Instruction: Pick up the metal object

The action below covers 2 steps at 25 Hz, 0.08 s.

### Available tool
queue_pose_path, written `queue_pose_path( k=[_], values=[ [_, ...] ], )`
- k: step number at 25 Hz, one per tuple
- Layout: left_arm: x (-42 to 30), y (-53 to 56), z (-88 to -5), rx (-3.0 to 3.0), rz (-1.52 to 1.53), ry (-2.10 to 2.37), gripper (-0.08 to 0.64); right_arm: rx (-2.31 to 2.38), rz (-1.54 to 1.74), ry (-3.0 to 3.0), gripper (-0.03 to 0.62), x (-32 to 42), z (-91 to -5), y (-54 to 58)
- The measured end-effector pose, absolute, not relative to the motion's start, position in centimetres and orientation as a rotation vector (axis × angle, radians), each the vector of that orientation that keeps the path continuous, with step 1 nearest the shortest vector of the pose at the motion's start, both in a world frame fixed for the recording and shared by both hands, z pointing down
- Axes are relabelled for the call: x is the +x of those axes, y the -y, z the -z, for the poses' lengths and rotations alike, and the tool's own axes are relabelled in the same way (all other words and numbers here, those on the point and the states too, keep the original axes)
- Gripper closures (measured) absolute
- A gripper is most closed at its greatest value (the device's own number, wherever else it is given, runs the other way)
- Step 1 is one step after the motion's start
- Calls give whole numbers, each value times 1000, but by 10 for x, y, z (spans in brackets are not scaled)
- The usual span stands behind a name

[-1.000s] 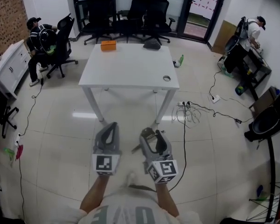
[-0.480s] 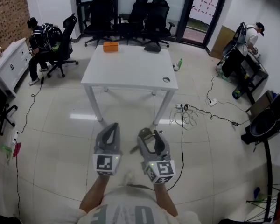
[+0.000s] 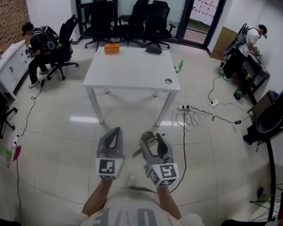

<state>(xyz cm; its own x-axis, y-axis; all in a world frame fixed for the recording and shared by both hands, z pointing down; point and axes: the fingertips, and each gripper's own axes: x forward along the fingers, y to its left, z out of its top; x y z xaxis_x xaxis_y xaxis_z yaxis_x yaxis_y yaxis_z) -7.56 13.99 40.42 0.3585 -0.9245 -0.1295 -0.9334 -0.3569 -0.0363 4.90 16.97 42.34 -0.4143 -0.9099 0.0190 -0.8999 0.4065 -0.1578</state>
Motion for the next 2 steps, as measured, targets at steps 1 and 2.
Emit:
queue_pose_path(
  k=[1,2],
  values=[
    [-76,-141,-405,-2507,-131,-1717,560,-1662,220,-2574,288,48,-424,-171],
    [-76,-142,-407,-2512,-129,-1716,560,-1663,220,-2573,288,47,-424,-172]
  ],
)
